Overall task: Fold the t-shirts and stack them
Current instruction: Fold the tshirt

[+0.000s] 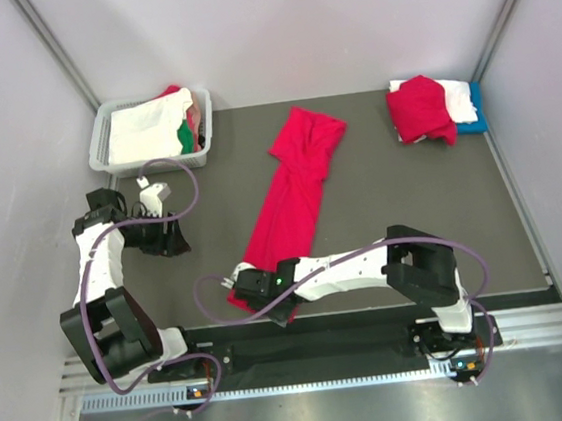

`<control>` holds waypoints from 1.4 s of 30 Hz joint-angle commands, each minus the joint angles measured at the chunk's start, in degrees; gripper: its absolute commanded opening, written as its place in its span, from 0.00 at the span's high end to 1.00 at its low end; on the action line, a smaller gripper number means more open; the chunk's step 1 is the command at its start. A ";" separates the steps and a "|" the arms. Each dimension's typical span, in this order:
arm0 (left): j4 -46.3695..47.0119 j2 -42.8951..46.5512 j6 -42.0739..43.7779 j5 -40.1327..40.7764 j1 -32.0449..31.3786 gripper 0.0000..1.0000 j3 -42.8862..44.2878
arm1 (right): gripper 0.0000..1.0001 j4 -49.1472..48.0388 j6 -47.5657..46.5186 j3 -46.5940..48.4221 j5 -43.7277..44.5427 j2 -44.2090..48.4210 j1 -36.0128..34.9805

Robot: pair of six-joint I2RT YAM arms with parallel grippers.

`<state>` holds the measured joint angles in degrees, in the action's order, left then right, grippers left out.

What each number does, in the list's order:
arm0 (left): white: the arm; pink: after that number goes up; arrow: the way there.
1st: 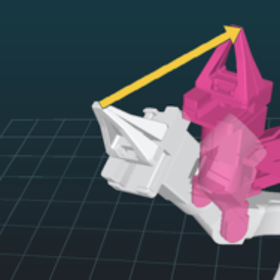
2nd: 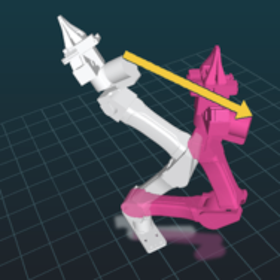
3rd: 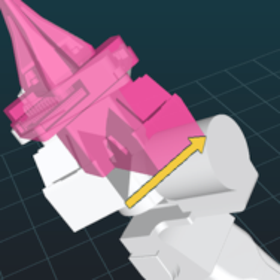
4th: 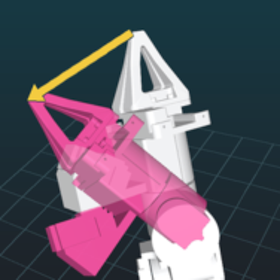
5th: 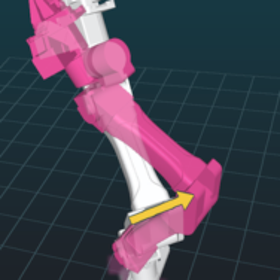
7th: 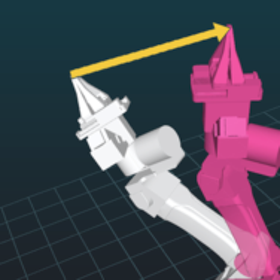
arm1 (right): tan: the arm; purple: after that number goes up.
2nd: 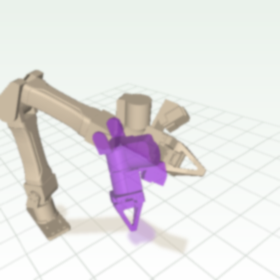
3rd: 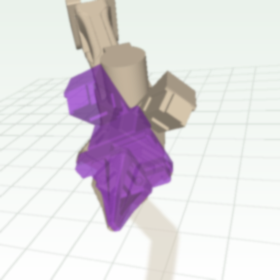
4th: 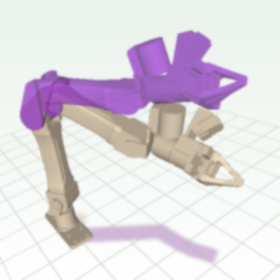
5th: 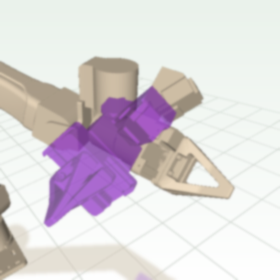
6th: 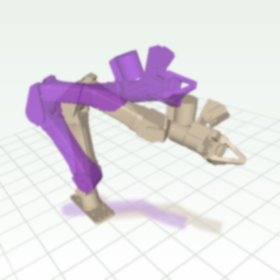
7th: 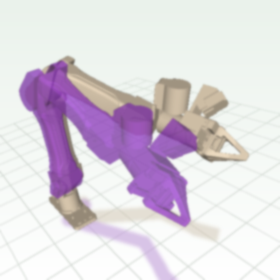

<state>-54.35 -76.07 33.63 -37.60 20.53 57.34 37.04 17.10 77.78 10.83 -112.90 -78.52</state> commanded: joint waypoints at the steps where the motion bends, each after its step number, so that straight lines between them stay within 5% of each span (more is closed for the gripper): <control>1: -1.55 1.28 1.79 -0.72 0.30 0.36 1.54 | 0.69 -4.08 1.35 -1.84 -3.54 1.28 -0.67; 4: -1.64 1.02 2.23 -0.63 0.21 0.35 1.81 | 0.85 -4.34 1.88 -3.06 -3.19 2.42 -0.32; 10: -1.82 0.14 2.85 -0.63 0.21 0.35 1.99 | 1.00 -3.82 2.67 -4.13 -2.31 3.74 0.03; 27: -3.57 -1.62 4.08 -2.65 0.21 0.35 4.62 | 1.00 6.91 10.76 -8.35 -5.22 22.20 -2.43; 42: -6.38 -1.18 7.59 -1.07 0.21 0.35 4.97 | 1.00 0.85 -1.80 7.09 -1.16 14.13 26.83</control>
<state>-58.65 -77.54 38.94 -37.85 20.53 60.34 41.91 20.43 76.55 7.86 -95.07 -57.82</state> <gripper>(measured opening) 0.648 0.022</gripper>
